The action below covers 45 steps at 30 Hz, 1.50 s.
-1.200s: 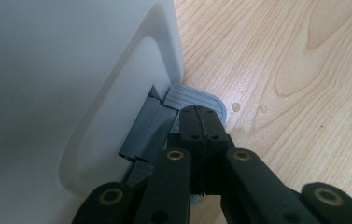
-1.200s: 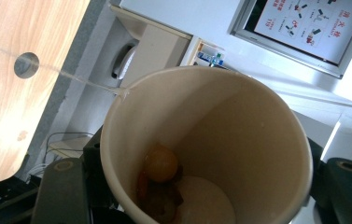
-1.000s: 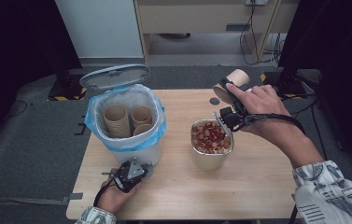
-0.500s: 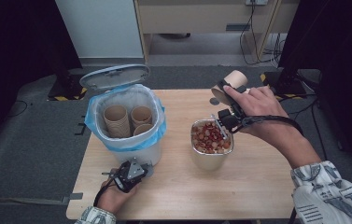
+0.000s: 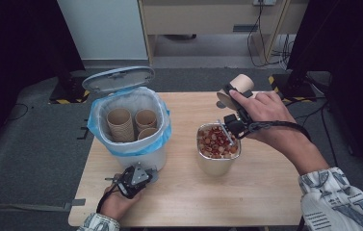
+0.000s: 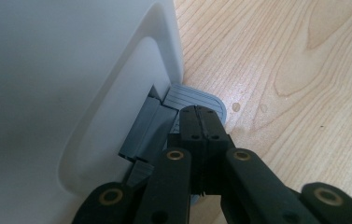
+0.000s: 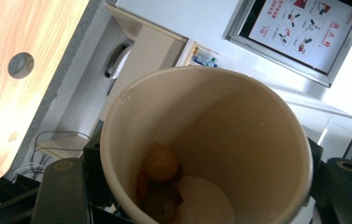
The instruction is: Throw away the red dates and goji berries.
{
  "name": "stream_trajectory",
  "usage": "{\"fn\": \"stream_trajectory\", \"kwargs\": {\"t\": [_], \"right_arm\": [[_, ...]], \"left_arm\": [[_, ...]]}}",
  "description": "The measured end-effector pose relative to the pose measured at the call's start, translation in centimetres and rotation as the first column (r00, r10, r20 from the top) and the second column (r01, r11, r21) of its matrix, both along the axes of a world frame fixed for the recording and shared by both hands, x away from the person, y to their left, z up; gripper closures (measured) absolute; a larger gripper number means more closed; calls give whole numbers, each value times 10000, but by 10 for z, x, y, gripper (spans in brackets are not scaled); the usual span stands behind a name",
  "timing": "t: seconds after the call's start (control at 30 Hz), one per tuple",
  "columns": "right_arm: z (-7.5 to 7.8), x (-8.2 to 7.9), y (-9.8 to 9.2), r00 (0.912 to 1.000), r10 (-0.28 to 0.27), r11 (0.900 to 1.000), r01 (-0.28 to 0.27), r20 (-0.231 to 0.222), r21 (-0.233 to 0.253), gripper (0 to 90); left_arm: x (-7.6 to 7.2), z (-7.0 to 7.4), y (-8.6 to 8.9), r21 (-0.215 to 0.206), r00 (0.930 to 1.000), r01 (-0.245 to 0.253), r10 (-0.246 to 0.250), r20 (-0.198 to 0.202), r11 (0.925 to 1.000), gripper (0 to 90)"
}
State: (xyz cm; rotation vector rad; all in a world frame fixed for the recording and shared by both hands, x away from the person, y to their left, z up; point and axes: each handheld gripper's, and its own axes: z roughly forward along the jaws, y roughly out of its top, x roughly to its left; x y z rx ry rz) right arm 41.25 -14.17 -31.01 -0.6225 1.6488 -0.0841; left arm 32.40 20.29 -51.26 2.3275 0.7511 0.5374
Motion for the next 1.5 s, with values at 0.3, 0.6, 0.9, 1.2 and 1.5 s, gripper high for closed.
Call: {"fn": "stream_trajectory", "kwargs": {"t": [0.3,0.6,0.9,1.2,1.5], "right_arm": [[-26,2,0,9982,-12,9965,-37,-591,-829,330],[-36,3,-4,9956,-80,9986,30,-933,-535,331],[-41,4,-11,9924,-280,9996,266,-1200,-130,330],[-40,3,-13,9907,-331,9993,353,-1318,144,327],[-39,9,-15,9800,-280,9883,567,-1968,1414,321]], "left_arm": [[0,0,0,10,10000,-3,3,13,10000,897],[0,0,0,-5,10000,-12,12,-19,10000,897],[0,0,0,-6,10000,-13,13,-36,10000,897],[0,0,0,-10,10000,-18,18,-42,10000,897],[0,0,0,-16,10000,-5,4,-27,10000,897]]}}
